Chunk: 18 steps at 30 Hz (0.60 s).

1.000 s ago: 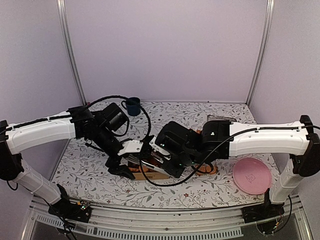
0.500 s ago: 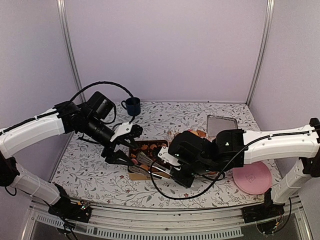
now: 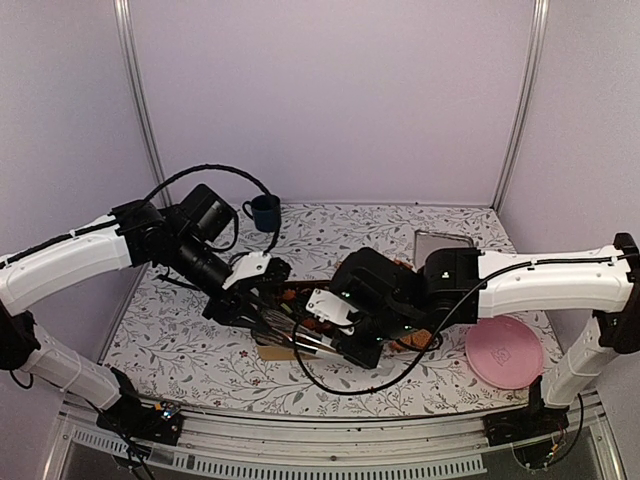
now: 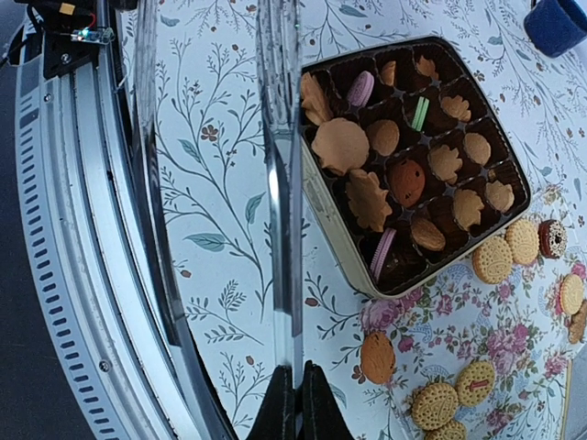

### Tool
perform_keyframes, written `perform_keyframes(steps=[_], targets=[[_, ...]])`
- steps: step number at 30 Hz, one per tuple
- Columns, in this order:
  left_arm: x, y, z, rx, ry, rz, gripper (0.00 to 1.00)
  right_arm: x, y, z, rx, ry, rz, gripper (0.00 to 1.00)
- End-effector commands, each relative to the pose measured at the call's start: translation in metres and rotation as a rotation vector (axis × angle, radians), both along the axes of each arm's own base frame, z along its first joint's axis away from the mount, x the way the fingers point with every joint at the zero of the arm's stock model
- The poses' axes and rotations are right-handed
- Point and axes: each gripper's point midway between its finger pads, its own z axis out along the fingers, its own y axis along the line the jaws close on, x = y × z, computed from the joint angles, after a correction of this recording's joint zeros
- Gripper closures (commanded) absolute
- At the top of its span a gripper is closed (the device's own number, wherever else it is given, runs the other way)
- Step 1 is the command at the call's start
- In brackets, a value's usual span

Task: Pack the cookies
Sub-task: Pass from the right arm to the left

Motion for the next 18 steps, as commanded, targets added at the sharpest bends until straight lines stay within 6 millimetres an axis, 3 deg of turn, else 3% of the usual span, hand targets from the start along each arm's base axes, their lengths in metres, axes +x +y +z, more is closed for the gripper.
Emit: perform_keyframes(steps=[1,3,5,7,14,18], targets=[[0.000,0.004,-0.006,0.034,-0.042,-0.004,0.57,0.002,0.006,0.015,0.050,0.016,0.036,1.00],[0.005,0.005,-0.003,0.039,-0.077,0.011,0.49,0.001,0.002,0.010,0.032,0.026,0.043,1.00],[0.017,0.006,0.003,0.041,-0.134,0.057,0.34,0.001,-0.001,0.006,0.011,0.029,0.045,1.00],[0.024,0.007,0.009,0.045,-0.180,0.073,0.30,0.001,-0.003,0.005,0.002,0.028,0.044,1.00],[0.034,0.006,0.028,0.035,-0.229,0.102,0.27,0.001,-0.006,0.001,-0.014,0.030,0.045,1.00],[0.017,0.005,0.025,0.034,-0.166,0.044,0.31,0.005,-0.007,-0.001,-0.018,0.031,0.039,1.00]])
